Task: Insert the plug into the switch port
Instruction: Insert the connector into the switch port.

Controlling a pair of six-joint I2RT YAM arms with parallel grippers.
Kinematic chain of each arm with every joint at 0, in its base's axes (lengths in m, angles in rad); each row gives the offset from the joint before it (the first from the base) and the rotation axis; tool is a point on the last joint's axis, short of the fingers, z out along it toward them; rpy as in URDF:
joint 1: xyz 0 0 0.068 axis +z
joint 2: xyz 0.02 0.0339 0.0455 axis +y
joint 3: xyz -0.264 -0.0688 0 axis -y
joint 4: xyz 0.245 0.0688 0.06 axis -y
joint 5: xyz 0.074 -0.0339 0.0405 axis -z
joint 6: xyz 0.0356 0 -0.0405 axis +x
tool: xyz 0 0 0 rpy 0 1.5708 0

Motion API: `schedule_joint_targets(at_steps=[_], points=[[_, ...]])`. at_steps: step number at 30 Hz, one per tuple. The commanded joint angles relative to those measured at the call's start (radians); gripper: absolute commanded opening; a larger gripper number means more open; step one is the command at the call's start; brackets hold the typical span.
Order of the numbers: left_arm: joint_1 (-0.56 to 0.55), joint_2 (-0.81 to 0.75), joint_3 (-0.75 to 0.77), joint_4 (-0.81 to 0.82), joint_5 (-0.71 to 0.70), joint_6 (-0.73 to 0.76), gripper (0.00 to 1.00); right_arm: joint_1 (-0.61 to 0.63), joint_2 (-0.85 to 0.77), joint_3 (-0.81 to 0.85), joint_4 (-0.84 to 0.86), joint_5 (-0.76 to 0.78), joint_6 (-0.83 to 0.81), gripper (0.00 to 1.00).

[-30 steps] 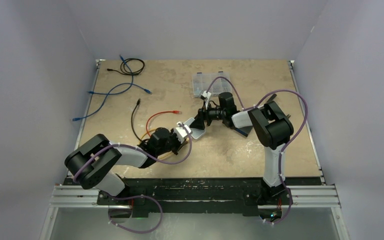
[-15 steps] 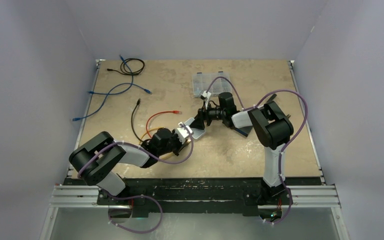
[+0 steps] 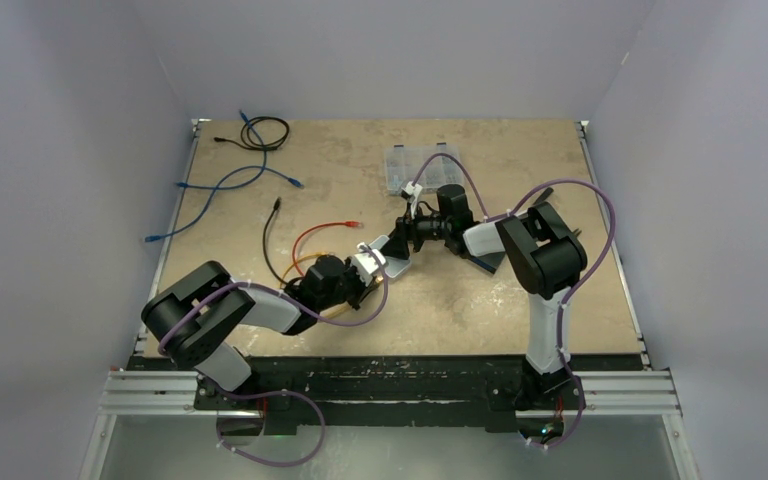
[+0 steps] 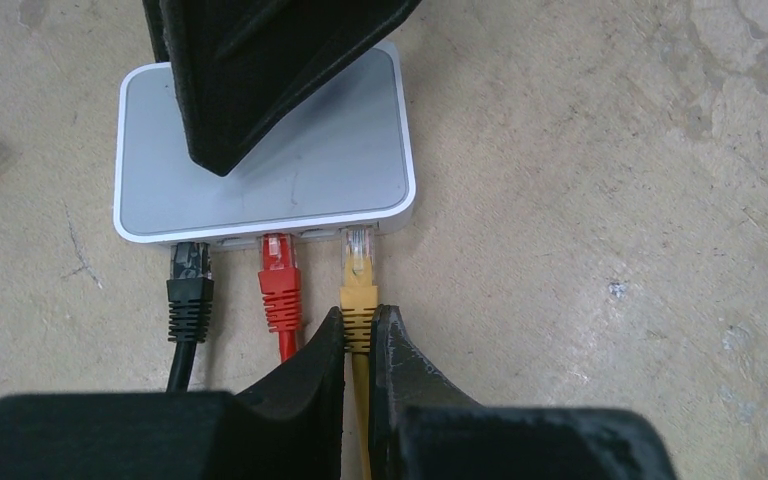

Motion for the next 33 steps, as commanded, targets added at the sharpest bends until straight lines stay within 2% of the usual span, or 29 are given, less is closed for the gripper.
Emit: schedule_joint_targets(at_steps=[1,16,27,33], points=[[-0.003,-0.002,0.027,0.056,-0.025,-0.026,0.0,0.004,0.003,-0.012,-0.061,0.044,0.008,0.68],[-0.011,0.042,0.014,0.157,-0.029,-0.088,0.0,0.005,0.006,-0.016,-0.054,0.042,0.033,0.68],[-0.014,0.105,-0.024,0.251,-0.07,-0.128,0.0,-0.036,-0.062,-0.123,0.04,0.08,0.183,0.7],[-0.02,0.107,-0.024,0.262,-0.094,-0.144,0.0,-0.061,-0.06,-0.156,0.095,0.062,0.246,0.65]])
